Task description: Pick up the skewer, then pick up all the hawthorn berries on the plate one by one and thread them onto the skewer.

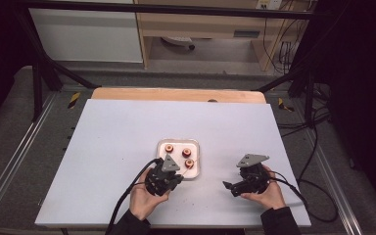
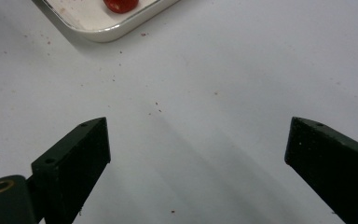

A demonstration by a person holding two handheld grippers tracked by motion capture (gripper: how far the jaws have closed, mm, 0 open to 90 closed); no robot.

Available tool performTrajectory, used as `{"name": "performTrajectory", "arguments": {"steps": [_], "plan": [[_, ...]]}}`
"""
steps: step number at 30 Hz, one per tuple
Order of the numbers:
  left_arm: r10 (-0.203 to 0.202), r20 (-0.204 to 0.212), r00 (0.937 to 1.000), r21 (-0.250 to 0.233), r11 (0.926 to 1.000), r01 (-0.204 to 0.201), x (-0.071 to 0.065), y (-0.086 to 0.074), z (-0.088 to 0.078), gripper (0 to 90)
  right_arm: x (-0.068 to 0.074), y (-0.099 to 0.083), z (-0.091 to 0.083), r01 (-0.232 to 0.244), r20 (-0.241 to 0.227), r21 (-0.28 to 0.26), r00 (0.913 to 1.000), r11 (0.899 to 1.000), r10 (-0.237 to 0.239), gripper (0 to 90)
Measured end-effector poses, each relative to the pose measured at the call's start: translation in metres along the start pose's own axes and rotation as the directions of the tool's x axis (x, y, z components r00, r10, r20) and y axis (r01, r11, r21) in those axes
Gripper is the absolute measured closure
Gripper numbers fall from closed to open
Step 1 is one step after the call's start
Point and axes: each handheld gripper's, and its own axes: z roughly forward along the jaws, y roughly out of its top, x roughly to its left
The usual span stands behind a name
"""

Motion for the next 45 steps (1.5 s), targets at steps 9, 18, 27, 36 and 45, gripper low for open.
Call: {"name": "performTrajectory", "arguments": {"steps": [9,18,27,36,45], "plan": [[-0.058,0.003,0.9983,-0.06,0.9965,0.058,0.01,-0.022,-0.007,88.3,-0.002,0.005,-0.001,-0.123,-0.061,-0.03,0.9908,0.992,0.121,3.1],[-0.099,0.0,0.9951,-0.125,0.9872,0.098,0.019,-0.041,-0.016,88.3,-0.002,0.013,0.001,-0.182,-0.079,-0.031,0.9805,0.983,0.18,1.9],[-0.139,0.004,0.9903,-0.155,0.9782,0.138,0.024,-0.06,-0.02,88.3,0.003,0.029,0.007,-0.187,-0.065,-0.003,0.9804,0.982,0.186,1.8],[-0.132,-0.013,0.9912,-0.166,0.9778,0.128,0.026,-0.066,-0.029,88.3,0.011,0.056,0.017,-0.189,-0.083,0.002,0.9786,0.982,0.188,1.5],[-0.14,-0.019,0.99,-0.167,0.9767,0.135,0.03,-0.071,-0.032,88.3,0.023,0.089,0.032,-0.172,-0.086,0.037,0.9809,0.984,0.174,3.0]]}}
